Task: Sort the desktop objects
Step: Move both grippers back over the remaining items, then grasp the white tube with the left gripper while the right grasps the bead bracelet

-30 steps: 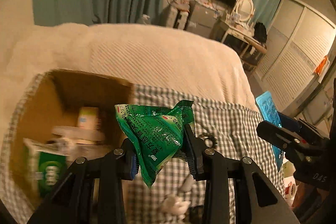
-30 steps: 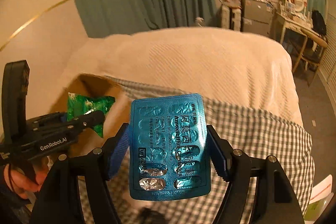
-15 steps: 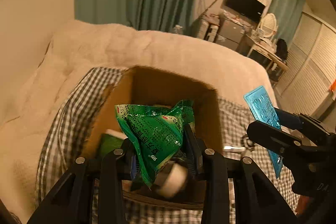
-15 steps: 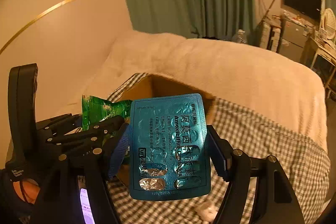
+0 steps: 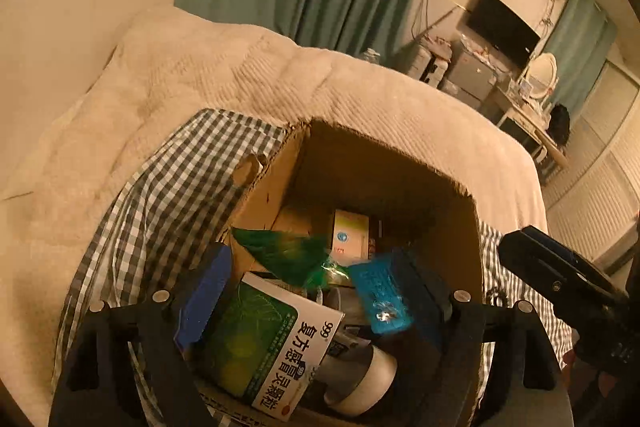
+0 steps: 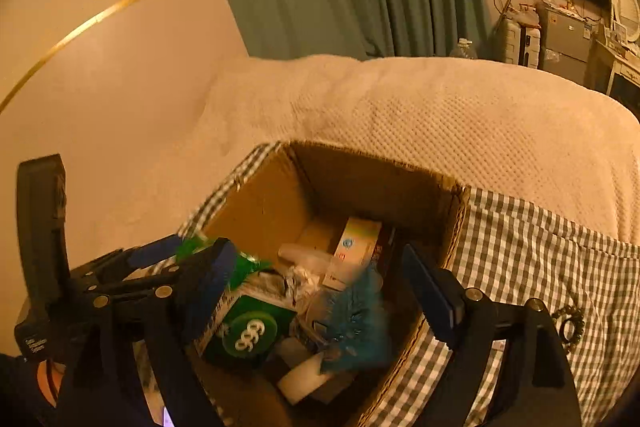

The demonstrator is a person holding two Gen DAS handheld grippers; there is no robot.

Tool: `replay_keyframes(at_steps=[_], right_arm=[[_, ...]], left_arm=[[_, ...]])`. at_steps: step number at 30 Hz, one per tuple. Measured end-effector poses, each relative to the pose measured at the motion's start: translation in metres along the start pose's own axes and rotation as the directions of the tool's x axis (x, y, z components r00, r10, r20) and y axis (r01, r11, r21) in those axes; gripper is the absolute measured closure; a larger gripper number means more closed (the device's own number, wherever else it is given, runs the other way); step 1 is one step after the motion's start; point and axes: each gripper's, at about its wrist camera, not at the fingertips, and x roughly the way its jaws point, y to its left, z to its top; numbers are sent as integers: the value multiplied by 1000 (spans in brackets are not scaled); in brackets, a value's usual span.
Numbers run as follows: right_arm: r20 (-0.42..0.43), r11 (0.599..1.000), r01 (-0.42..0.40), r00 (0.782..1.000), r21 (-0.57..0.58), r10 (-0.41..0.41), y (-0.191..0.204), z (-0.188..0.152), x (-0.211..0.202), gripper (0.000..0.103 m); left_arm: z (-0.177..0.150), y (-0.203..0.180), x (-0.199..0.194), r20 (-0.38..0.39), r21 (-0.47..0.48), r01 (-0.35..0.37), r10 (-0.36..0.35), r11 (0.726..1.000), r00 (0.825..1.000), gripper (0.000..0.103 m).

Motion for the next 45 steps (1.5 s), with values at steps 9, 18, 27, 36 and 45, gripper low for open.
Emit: replay_keyframes(at_steps=[9, 18, 27, 36, 45], right_arm=[[47, 997, 48, 998, 62, -51, -37, 2, -46, 18], [95, 986, 141, 984, 93, -150, -87, -12, -148, 18], [86, 964, 223, 968, 145, -236, -147, -50, -220, 18], [22, 945, 249, 966, 211, -259, -211, -87, -210, 18], [-67, 930, 247, 969, 274, -237, -265, -111, -141, 19]], left_arm=[[-1, -40, -34, 50, 43, -30, 28, 999, 998, 18], [-25, -128, -79, 64, 115, 22, -29, 993, 997, 12], [-62, -211, -66, 41, 223, 26, -36, 974, 999, 11], [-98, -260, 11, -56, 327, 43, -26, 944, 998, 11], [-138, -260, 100, -160, 428, 57, 13, 902, 987, 11]])
